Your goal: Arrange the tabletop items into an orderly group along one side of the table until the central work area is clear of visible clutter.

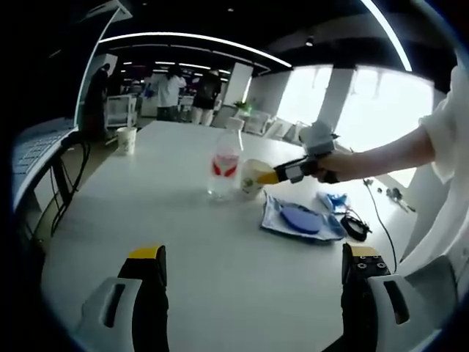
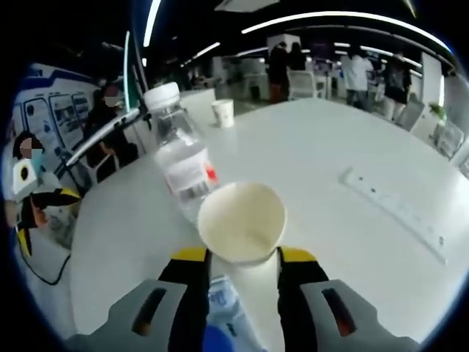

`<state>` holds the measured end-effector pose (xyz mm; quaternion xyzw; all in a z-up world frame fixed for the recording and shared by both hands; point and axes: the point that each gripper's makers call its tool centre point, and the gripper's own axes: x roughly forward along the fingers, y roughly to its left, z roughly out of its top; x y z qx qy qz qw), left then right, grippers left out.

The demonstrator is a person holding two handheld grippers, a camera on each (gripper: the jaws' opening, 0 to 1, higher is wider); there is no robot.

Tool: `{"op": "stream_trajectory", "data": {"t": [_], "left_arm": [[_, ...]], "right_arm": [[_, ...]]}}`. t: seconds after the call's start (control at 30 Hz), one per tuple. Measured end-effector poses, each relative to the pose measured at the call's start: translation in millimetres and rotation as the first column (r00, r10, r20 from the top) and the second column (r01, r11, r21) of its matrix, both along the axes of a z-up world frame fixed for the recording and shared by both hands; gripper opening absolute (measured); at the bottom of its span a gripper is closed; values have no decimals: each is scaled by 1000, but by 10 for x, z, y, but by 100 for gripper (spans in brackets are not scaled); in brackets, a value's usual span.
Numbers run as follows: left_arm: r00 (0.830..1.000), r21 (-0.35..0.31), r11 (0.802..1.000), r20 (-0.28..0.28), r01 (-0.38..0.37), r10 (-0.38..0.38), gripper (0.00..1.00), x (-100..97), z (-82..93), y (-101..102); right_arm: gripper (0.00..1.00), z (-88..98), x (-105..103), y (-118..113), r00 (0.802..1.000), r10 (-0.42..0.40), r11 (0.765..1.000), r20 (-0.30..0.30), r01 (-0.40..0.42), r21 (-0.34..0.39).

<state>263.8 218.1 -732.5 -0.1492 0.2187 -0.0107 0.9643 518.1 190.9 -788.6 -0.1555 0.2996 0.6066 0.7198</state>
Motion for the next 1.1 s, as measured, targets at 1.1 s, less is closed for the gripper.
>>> {"op": "stream_trajectory", "data": {"t": [1.1], "left_arm": [[999, -10, 999, 1, 40, -40, 97, 141, -44, -90]], "right_arm": [[62, 88, -24, -446, 999, -43, 998, -20, 44, 44]]}}
